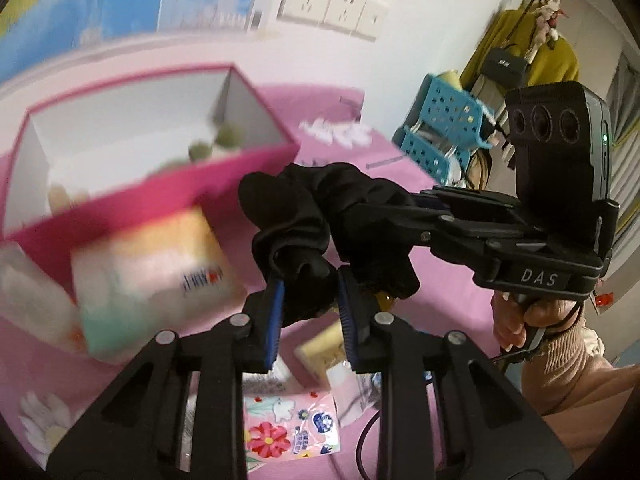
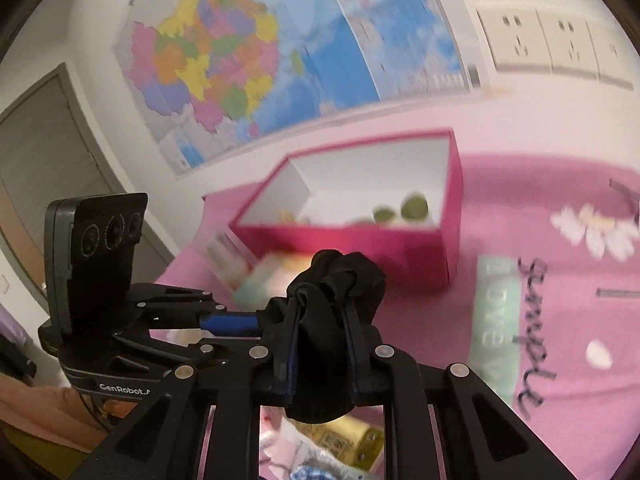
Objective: Organize soft objects
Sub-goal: 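Carry the black plush into the pink box and open the right gripper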
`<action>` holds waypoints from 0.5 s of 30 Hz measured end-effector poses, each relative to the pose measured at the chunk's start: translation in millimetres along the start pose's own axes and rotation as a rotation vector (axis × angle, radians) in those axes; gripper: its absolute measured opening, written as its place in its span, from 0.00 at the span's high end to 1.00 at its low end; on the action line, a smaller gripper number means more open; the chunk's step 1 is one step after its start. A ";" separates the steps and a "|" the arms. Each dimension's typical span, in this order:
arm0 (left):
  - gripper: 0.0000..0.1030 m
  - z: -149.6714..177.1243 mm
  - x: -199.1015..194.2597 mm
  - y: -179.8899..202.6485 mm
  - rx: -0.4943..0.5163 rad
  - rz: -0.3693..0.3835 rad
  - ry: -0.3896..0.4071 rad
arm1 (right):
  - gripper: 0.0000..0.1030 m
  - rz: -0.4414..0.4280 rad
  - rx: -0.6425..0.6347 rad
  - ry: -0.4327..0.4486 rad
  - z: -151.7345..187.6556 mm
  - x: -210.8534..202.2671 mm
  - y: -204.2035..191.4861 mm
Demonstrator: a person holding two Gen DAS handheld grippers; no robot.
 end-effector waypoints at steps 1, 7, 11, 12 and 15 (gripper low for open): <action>0.73 -6.1 -3.5 0.3 0.007 -0.008 0.015 | 0.83 0.001 -0.013 0.011 -7.2 -0.9 -2.0; 0.73 -43.8 -11.7 -9.9 0.035 -0.065 0.074 | 0.83 0.007 -0.059 0.058 -45.5 9.0 -7.3; 0.73 -67.5 -8.5 -25.4 0.029 -0.110 0.096 | 0.83 0.008 -0.050 0.080 -69.6 24.3 0.6; 0.73 -72.9 -6.2 -28.8 0.028 -0.127 0.100 | 0.83 0.011 -0.048 0.082 -75.2 29.6 3.2; 0.73 -88.6 1.1 -40.9 0.010 -0.165 0.097 | 0.83 0.029 -0.041 0.083 -88.7 46.1 10.6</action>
Point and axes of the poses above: each gripper's, at about its wrist camera, not at the fingertips, and x roughly the way its jaws point, y to its right, z to its underside, the point moved 3 cm from there along x, roughly the way its jaws point, and after that the axes turned 6 degrees about y, right-handed, at the moved point
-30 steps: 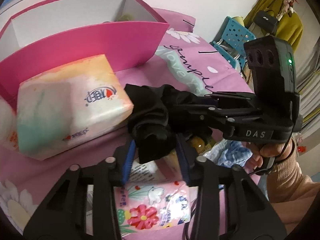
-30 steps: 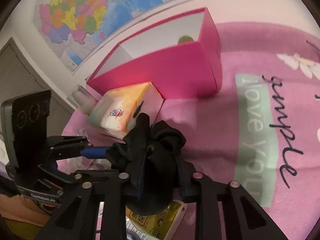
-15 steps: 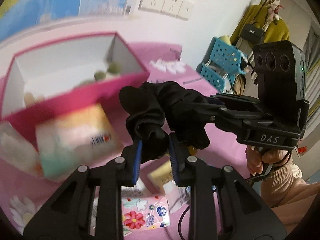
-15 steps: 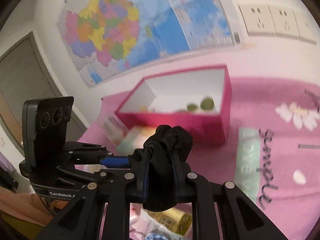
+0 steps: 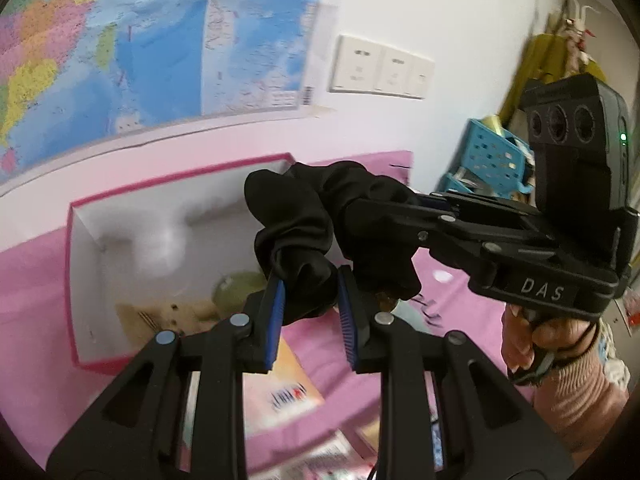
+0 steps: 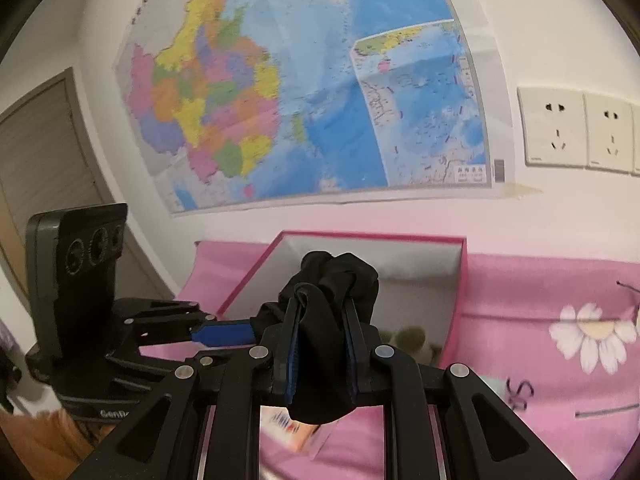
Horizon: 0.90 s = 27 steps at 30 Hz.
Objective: Organize soft objects
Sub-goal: 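Carry the black plush into the pink box and open the right gripper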
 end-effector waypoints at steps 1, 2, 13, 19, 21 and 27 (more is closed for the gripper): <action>0.73 -3.9 4.3 -4.7 -0.009 -0.006 -0.006 | 0.83 -0.001 0.008 -0.002 -3.1 6.3 3.2; 0.73 -7.5 9.1 -9.3 -0.019 -0.010 -0.014 | 0.83 0.002 0.014 -0.004 -5.5 11.7 6.6; 0.73 -20.0 58.2 -36.6 -0.088 -0.088 -0.099 | 0.83 0.069 0.046 -0.060 -10.9 68.3 39.1; 0.73 -20.6 77.0 -44.4 -0.115 -0.130 -0.132 | 0.82 0.123 0.052 -0.080 -10.7 92.1 51.7; 0.68 -19.7 82.1 -46.8 -0.123 -0.142 -0.143 | 0.77 0.166 0.040 -0.096 -7.6 100.5 56.1; 0.56 -10.6 72.7 -44.8 -0.105 -0.158 -0.115 | 0.69 0.233 0.045 -0.090 -1.1 100.0 66.2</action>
Point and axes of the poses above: each gripper's, at about its wrist camera, not at the fingertips, and x roughly the way its jaws point, y to its right, z to its underside, the point moved 3 cm from there along x, roughly the way its jaws point, and after that the axes turned 6 degrees about y, right-handed, at the moved point
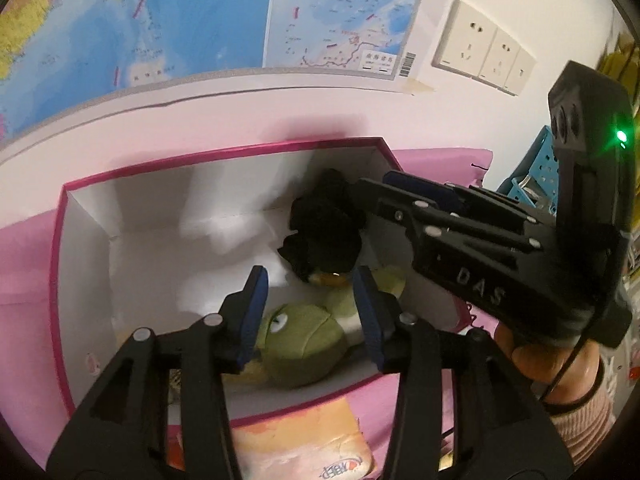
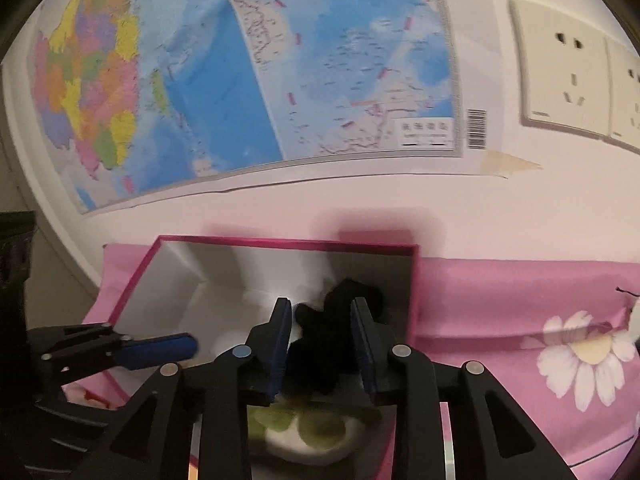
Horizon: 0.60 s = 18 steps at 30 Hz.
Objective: Organize soft objects
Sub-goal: 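Carry the black plush into the pink box and open the right gripper, then grasp the blue gingham scrunchie with the right gripper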
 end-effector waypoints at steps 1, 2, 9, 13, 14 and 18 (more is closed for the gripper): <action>0.56 1.1 -3.3 0.3 0.007 0.003 0.008 | 0.69 0.006 0.000 0.005 1.2 -3.8 1.3; 0.56 2.3 -6.8 1.0 0.012 0.008 0.015 | 0.68 0.007 -0.001 0.007 2.9 -9.4 2.1; 0.56 23.2 -46.2 12.8 0.055 0.108 0.058 | 0.68 -0.090 -0.004 0.058 14.1 -70.5 -5.4; 0.55 43.5 -76.2 20.9 0.090 0.165 0.090 | 0.62 -0.174 0.015 0.095 23.6 -117.3 -13.0; 0.55 49.2 -83.6 23.5 0.098 0.177 0.097 | 0.59 -0.194 0.020 0.102 27.1 -128.2 -12.3; 0.54 71.7 -104.6 36.0 0.141 0.218 0.110 | 0.55 -0.254 0.028 0.107 48.5 -167.0 -18.1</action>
Point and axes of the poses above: each gripper's, at about its wrist camera, not at the fingertips, and x roughly the way its jaws point, y to its right, z to its underside, the point moved 3 cm from there along x, roughly the way its jaws point, and after that the axes turned 6 degrees about y, right-handed, at the moved point
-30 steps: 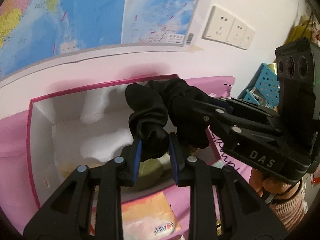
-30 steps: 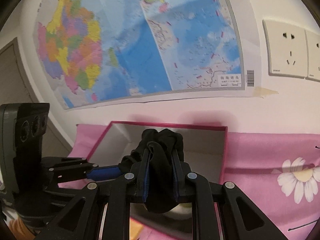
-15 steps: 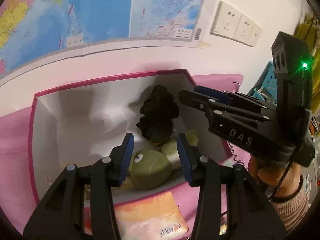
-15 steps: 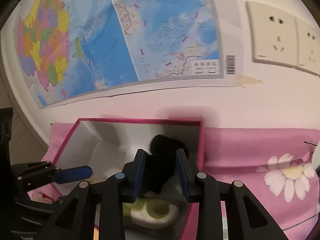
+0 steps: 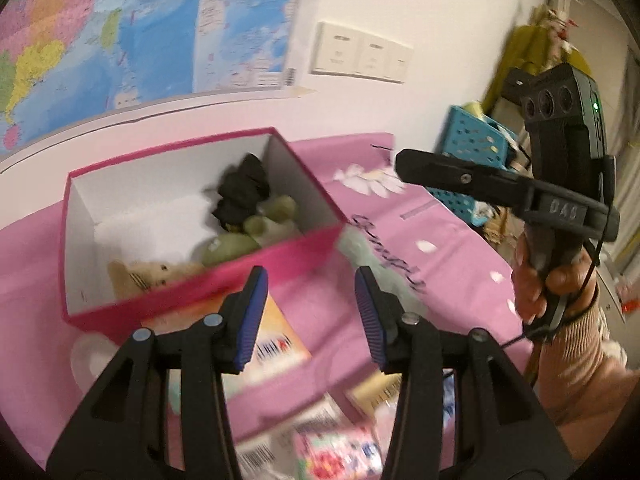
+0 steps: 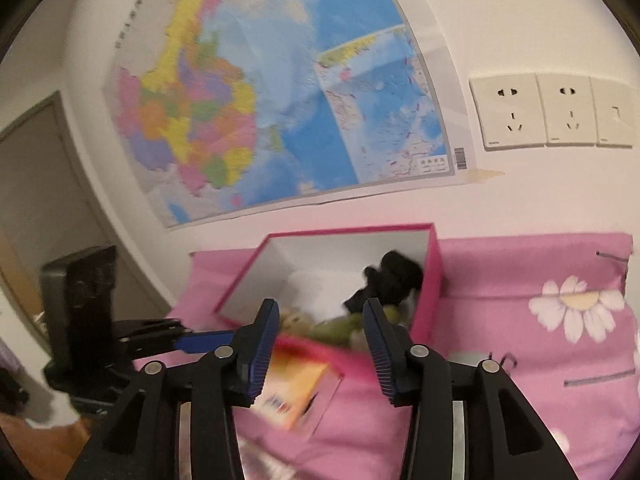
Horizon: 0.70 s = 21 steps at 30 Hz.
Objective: Organize soft objects
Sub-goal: 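Grasp the blue gingham scrunchie with the right gripper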
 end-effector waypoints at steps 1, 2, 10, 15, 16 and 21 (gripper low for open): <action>0.53 6.4 -4.1 5.1 0.014 0.005 -0.001 | 0.54 -0.007 0.001 0.000 3.4 -7.0 -2.5; 0.53 12.3 -7.3 9.9 0.025 0.015 -0.006 | 0.52 -0.016 -0.003 -0.005 9.0 -15.1 -5.9; 0.53 57.0 -12.6 39.7 0.055 0.089 -0.068 | 0.44 0.020 -0.018 -0.088 65.6 -48.1 -9.7; 0.53 79.4 -9.5 54.3 0.071 0.121 -0.112 | 0.44 0.049 0.010 -0.177 109.4 -53.8 -2.5; 0.53 83.7 -8.5 57.5 0.076 0.128 -0.121 | 0.44 0.050 0.018 -0.198 118.7 -53.1 -1.0; 0.53 100.2 -5.5 67.8 0.084 0.159 -0.153 | 0.43 0.067 0.048 -0.311 159.4 -42.8 4.9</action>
Point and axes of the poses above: each gripper's, at about its wrist camera, not at the fingertips, and x roughly the way its jaws point, y to its right, z to its underside, the point moved 3 cm from there along x, roughly the way its jaws point, and after that the axes turned 6 degrees about y, right-handed, at the moved point
